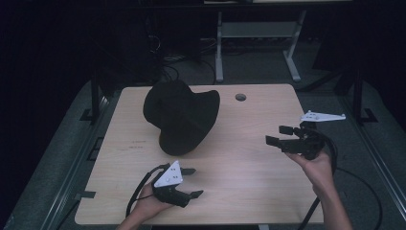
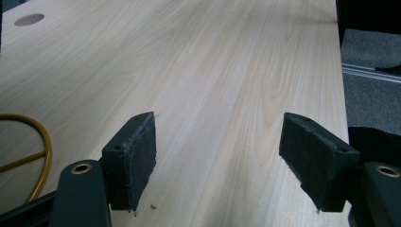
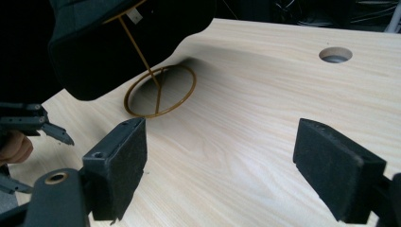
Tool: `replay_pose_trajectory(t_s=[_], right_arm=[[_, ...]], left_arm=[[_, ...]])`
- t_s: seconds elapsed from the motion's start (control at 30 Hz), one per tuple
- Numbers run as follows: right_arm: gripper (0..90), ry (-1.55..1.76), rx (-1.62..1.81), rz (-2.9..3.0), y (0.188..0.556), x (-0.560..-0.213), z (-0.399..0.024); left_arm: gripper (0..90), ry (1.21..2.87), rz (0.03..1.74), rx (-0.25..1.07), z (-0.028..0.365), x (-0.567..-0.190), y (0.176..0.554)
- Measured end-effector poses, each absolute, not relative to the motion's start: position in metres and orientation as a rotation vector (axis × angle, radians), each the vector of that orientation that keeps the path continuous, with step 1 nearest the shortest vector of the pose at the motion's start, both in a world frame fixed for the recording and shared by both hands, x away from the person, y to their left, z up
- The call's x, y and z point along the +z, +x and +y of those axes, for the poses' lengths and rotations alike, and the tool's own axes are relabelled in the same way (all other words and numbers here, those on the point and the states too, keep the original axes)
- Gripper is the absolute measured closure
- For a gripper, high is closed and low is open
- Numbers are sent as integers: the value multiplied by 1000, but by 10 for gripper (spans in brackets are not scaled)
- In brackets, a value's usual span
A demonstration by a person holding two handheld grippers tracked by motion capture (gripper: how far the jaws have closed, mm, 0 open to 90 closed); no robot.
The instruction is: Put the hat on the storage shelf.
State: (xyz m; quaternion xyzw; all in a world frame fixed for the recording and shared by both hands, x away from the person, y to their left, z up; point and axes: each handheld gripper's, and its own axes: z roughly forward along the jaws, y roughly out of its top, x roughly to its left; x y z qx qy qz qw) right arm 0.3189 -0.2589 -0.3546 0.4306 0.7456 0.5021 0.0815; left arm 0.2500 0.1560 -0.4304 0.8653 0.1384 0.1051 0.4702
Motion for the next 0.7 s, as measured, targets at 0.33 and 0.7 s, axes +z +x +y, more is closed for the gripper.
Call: replay_pose_trajectory(t_s=[0.33,0.7], right_arm=[[178,1319,1477,2232,305,-377,-263],[178,1349,1489,2175,276,-407,-273]], left_arm=[[274,2108,349,254,158,-430,251],[273,2113,348,233,156,-431,250]])
